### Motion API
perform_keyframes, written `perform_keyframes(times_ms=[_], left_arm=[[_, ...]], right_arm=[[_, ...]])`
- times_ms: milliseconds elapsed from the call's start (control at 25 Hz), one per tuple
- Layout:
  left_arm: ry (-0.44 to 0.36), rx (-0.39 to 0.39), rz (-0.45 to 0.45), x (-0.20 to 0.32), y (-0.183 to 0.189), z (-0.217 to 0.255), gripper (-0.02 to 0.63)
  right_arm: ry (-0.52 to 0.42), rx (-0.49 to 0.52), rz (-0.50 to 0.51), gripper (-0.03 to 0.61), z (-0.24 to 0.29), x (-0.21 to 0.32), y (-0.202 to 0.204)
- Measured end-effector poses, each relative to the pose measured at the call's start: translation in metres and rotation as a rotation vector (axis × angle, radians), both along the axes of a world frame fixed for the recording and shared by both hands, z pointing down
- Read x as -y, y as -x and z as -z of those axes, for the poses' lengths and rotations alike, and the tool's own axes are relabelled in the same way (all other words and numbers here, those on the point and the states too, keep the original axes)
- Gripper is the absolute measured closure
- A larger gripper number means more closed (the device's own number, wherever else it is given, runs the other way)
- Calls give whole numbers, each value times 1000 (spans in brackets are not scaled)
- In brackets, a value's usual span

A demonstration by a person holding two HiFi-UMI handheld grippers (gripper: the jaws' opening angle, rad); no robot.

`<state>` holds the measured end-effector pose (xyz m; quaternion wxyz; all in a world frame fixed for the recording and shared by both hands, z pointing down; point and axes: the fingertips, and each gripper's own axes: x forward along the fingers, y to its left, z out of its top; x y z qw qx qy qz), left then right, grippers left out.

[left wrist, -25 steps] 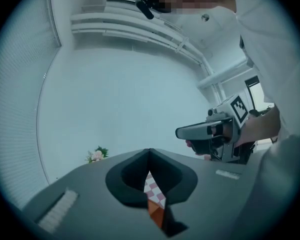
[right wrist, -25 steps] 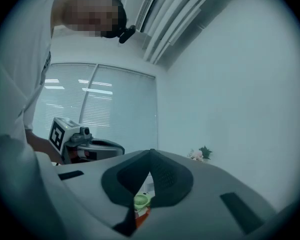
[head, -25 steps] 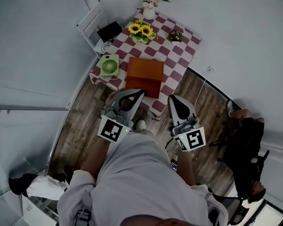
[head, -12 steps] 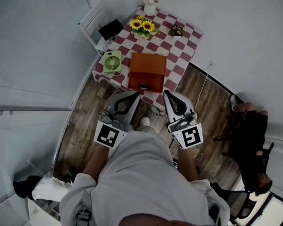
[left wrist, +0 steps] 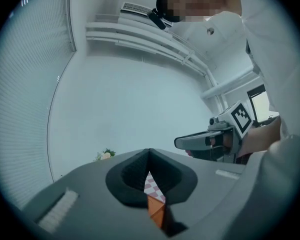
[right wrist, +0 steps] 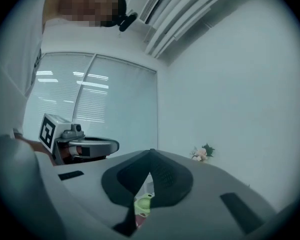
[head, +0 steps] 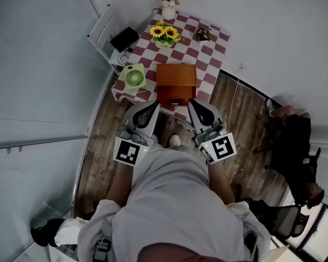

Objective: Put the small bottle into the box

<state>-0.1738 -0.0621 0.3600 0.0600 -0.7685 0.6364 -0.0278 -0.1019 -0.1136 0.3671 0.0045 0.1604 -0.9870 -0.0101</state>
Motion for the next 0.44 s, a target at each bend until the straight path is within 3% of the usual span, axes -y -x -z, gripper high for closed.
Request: perform_keyframes(times_ms=[160, 440], left_arm=[[6, -126, 18, -4, 20, -10, 618], [43, -95, -42, 0, 25, -31, 617]], right_arm=[[57, -8, -68, 577, -18, 15, -12], [28, -51, -117, 577, -20, 32, -19]])
